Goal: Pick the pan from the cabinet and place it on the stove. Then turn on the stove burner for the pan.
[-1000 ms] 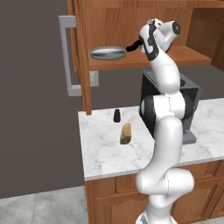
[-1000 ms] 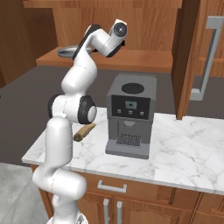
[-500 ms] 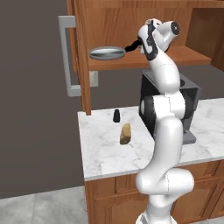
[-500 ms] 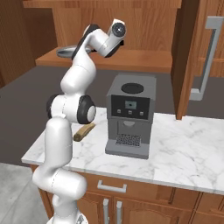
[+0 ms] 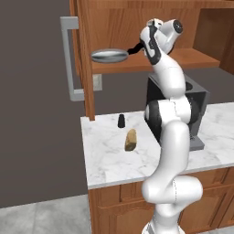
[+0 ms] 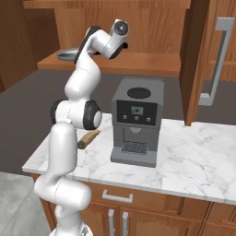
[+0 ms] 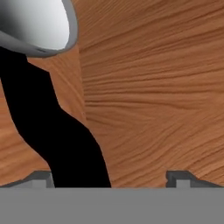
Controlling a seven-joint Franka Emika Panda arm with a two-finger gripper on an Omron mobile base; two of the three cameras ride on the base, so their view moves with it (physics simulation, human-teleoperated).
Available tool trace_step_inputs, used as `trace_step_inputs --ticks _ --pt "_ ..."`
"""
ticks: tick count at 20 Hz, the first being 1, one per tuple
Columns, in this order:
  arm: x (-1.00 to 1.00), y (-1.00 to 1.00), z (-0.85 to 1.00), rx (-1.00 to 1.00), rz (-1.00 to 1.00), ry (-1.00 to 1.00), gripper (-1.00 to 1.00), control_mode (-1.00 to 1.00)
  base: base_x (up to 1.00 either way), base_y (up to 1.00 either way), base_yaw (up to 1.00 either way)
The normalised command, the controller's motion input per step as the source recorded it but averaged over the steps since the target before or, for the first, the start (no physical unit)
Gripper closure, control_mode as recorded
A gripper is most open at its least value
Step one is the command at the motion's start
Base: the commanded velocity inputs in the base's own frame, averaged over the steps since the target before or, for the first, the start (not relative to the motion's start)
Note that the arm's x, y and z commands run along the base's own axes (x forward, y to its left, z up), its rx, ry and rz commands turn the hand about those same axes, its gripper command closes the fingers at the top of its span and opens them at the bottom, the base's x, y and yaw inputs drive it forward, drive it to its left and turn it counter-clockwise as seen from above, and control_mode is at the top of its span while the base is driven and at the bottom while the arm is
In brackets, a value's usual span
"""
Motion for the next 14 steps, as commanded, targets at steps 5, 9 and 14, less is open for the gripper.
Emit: trace_step_inputs --ticks 5,9,14 --pt "0.30 0.57 -0.53 -0.01 0.00 -0.03 1.00 -1.00 0.00 0.00 0.00" --pt "0.07 0.30 -0.28 0.00 0.00 -0.09 1.00 -1.00 0.00 0.00 0.00" --pt "-0.16 0.00 -0.18 0.01 0.00 -0.08 1.00 -1.00 0.00 0.00 0.00"
